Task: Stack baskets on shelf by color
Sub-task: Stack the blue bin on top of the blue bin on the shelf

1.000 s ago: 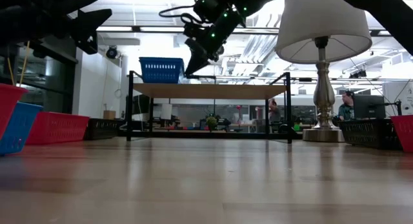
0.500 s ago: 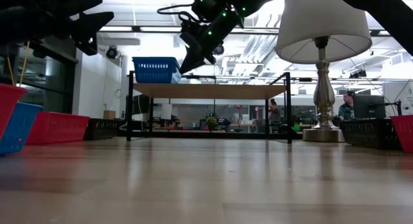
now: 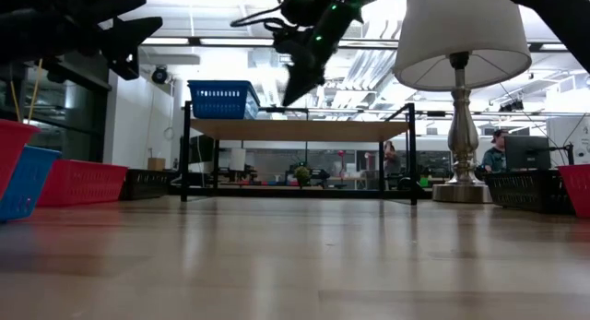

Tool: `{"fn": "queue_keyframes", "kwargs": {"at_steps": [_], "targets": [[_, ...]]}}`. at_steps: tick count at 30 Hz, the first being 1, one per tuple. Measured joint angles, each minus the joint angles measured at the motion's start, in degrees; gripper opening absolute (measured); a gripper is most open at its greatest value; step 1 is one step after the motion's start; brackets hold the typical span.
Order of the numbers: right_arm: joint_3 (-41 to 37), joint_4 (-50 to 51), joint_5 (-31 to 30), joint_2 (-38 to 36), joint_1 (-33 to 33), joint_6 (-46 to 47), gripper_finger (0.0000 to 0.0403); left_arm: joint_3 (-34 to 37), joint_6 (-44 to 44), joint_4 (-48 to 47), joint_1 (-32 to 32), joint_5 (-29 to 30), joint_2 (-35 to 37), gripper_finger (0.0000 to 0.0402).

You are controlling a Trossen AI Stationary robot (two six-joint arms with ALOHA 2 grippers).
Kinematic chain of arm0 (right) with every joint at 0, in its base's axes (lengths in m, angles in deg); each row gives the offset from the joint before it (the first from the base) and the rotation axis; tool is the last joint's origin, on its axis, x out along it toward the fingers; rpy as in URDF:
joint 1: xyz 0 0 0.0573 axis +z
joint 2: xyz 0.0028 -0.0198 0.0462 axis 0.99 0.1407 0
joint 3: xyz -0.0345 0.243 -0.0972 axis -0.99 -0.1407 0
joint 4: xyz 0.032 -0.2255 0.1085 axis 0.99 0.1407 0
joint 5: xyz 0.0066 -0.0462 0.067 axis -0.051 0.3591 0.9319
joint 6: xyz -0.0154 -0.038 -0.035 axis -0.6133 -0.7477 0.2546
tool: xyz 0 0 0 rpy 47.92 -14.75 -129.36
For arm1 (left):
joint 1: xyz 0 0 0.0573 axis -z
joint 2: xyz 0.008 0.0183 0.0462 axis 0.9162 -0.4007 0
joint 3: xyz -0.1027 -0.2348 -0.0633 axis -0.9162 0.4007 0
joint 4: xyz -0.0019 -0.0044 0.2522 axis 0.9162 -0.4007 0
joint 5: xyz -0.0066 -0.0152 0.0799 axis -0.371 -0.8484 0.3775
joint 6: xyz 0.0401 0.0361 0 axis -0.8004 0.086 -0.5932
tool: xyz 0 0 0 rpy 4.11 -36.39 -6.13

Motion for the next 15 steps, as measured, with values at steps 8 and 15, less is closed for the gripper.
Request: {"fn": "queue_keyframes", "kwargs": {"at_steps": [8, 15], "targets": [[-8.2, 8.7, -5.3, -8.7, 5.7, 0.2, 0.0000, 0.0, 0.3, -0.1, 0.0, 0.0, 0.0, 0.0170], [-47.2, -18.5, -6.2, -37.1, 14.8, 11.5, 0.0000, 0.0, -0.5, -0.4, 0.0, -0.2, 0.0, 0.0170]]}}
